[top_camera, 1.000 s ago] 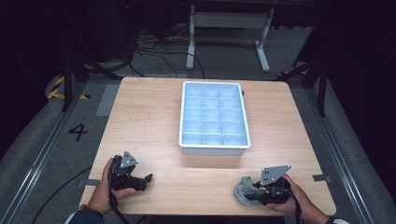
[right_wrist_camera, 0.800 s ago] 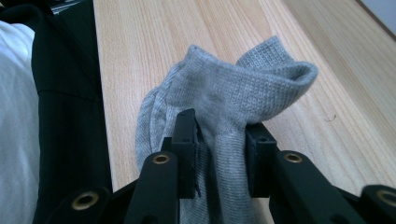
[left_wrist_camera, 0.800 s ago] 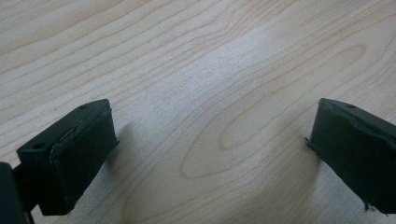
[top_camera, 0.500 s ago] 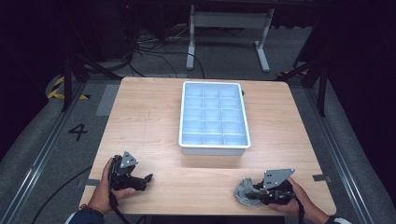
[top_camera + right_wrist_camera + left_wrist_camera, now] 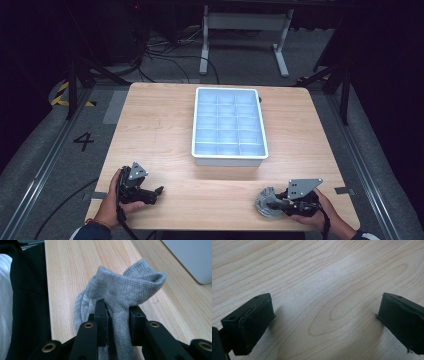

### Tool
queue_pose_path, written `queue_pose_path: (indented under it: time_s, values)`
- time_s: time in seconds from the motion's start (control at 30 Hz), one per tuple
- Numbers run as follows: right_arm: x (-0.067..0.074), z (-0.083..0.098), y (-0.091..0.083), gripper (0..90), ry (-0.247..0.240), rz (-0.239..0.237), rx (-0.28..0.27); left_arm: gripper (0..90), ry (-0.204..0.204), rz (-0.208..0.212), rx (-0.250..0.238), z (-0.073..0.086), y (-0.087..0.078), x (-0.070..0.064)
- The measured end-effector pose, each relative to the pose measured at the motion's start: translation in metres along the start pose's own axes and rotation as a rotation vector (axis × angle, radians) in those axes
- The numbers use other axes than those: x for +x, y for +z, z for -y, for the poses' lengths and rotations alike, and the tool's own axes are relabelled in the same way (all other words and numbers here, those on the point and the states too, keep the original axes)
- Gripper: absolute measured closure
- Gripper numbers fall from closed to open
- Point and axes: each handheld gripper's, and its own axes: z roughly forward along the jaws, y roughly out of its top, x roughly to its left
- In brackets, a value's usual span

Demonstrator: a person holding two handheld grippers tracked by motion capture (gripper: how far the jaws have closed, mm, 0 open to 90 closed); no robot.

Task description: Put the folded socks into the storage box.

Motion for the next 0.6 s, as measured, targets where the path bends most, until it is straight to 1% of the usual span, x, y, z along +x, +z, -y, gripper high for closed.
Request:
queue_pose_path:
  time_s: [0.1, 0.27, 0.43, 0.5, 0.57, 0.6]
  values:
    - [-0.002, 0.001, -0.004, 73.8, 0.017, 0.011, -0.012, 0.7, 0.000, 0.000, 0.000, 0.000, 0.000, 0.000]
    - [-0.004, 0.002, -0.010, 73.8, 0.030, 0.030, -0.029, 0.7, 0.001, 0.002, 0.000, 0.000, 0.000, 0.000]
    - [-0.007, 0.003, -0.015, 73.8, 0.037, 0.046, -0.043, 0.6, 0.001, 0.002, 0.000, 0.000, 0.000, 0.000]
    - [-0.008, 0.004, -0.018, 73.8, 0.043, 0.052, -0.053, 0.6, 0.008, 0.003, 0.003, 0.000, 0.000, 0.001]
    - [-0.008, 0.004, -0.019, 73.8, 0.046, 0.057, -0.058, 0.6, 0.002, 0.008, 0.004, 0.000, 0.000, 0.000]
    - [-0.008, 0.004, -0.020, 73.7, 0.046, 0.059, -0.061, 0.6, 0.007, 0.003, 0.003, 0.000, 0.000, 0.001]
